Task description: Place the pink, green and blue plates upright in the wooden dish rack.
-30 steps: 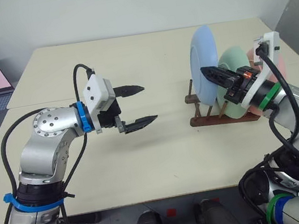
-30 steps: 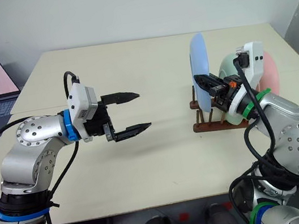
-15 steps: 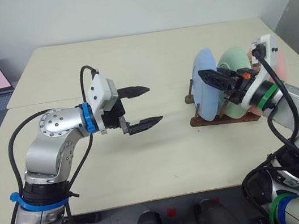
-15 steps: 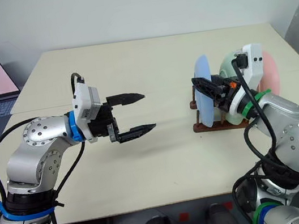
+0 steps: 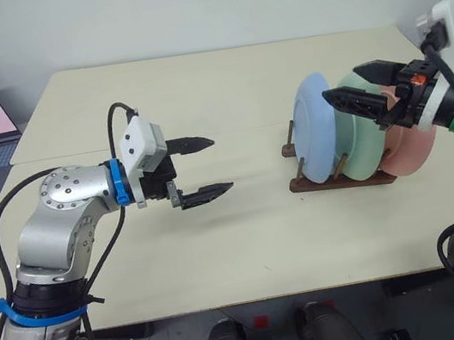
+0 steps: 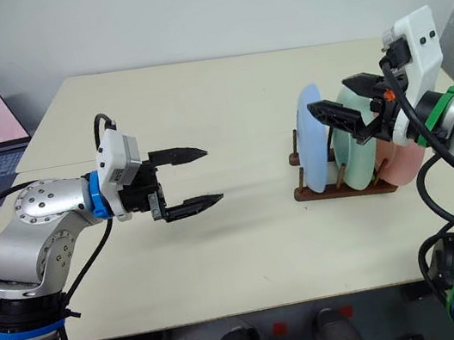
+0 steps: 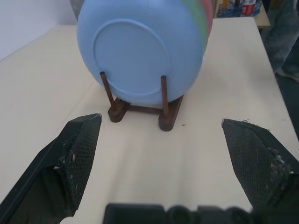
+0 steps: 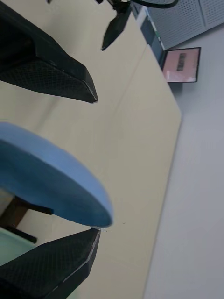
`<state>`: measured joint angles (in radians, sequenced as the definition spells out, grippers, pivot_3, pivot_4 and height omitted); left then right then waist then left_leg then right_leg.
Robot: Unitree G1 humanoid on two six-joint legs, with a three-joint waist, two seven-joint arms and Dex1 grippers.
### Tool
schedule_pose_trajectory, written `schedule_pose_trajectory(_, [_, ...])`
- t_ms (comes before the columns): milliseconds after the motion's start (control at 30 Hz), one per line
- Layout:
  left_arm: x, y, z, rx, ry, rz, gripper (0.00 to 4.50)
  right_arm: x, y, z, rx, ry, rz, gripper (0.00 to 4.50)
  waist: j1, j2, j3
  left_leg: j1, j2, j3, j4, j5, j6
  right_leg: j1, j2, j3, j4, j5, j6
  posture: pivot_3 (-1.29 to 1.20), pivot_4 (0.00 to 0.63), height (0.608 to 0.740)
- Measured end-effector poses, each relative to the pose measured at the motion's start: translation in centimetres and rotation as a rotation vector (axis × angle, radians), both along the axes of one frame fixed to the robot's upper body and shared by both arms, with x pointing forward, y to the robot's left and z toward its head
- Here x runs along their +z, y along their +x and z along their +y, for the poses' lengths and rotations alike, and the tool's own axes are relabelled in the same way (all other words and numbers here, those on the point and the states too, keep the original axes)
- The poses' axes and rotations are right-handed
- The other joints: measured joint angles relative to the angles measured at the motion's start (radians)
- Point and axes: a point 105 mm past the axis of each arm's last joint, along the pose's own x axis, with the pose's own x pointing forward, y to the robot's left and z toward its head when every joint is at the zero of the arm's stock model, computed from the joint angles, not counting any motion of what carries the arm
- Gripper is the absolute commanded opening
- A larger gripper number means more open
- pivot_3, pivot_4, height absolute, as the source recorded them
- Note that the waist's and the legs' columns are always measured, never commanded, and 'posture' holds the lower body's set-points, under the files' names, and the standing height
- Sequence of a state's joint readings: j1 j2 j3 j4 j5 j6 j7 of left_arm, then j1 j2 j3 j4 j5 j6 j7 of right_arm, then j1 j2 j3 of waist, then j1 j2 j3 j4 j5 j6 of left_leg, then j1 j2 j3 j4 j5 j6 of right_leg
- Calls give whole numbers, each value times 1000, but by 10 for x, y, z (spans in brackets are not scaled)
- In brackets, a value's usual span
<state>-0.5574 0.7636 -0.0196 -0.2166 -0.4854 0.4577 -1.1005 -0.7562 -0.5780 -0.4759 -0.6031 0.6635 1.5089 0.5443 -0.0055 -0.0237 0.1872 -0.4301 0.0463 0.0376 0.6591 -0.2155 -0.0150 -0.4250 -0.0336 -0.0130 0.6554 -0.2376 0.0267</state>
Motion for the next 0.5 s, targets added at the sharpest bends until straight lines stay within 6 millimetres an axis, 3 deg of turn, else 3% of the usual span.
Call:
schedule_pose_trajectory(200, [-1, -3, 3, 19, 1, -10, 4500, 2, -6, -12, 45, -123, -43, 4456, 1, 0, 0, -1, 0, 0, 0, 0, 0, -1, 0, 0, -2, 0, 0, 0, 150, 740])
schedule_pose_trajectory(300, [-11, -4, 25, 101, 93, 4, 4500, 0, -20, -42, 75, -333, -41, 4456, 6, 0, 0, -2, 0, 0, -4, 0, 1, 0, 0, -1, -9, 0, 1, 0, 150, 740])
schedule_pose_trajectory(400, [-12, -5, 38, 149, 157, -3, 4500, -4, -28, -61, 114, -466, -15, 4456, 5, 0, 0, -2, 0, 1, -5, -1, 1, 0, 0, 0, -10, 0, 1, 0, 150, 740])
schedule_pose_trajectory(500, [-19, -8, 60, 226, 234, 22, 4500, -5, -31, -94, 94, -577, 25, 4456, 3, 0, 0, -1, 0, 3, -6, -1, 1, 0, -1, 0, -10, 0, 1, 0, 150, 740])
